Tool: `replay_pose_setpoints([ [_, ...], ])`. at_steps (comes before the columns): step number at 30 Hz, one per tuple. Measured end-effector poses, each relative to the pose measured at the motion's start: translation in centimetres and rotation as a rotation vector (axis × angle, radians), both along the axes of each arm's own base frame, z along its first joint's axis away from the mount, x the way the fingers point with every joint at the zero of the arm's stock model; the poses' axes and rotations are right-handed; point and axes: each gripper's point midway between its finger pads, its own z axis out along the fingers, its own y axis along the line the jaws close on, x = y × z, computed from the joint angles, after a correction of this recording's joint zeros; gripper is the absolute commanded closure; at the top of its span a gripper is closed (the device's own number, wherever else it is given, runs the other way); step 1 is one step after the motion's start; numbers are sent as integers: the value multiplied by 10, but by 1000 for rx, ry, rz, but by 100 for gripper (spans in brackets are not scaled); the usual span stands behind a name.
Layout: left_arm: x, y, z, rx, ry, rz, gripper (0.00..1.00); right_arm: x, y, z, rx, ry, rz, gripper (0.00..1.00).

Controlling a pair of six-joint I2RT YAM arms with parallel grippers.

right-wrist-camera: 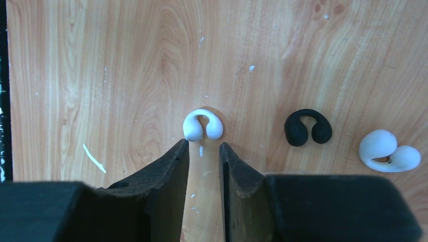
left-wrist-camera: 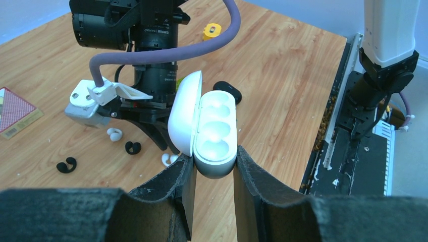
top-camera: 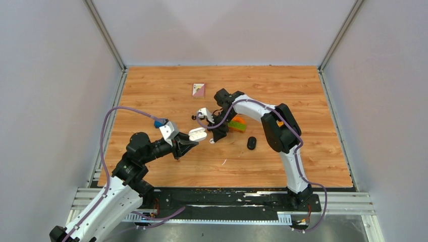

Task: Insert the wireless bluetooth earbuds into the charging case
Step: Pick up the earbud from the center of the board.

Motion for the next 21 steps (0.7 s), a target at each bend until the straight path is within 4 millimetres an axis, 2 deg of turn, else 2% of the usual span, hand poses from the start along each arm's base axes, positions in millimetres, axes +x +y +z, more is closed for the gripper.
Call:
replay_pose_setpoints([
  [9,0,0,0,-2,2,-1,100,-8,1,3,8,39,4,73],
  [17,0,-1,0,-3,1,-2,100,2,6,2,12,12,-30,74],
  [21,0,-1,0,-2,4,-4,100,8,6,1,6,-11,-44,71],
])
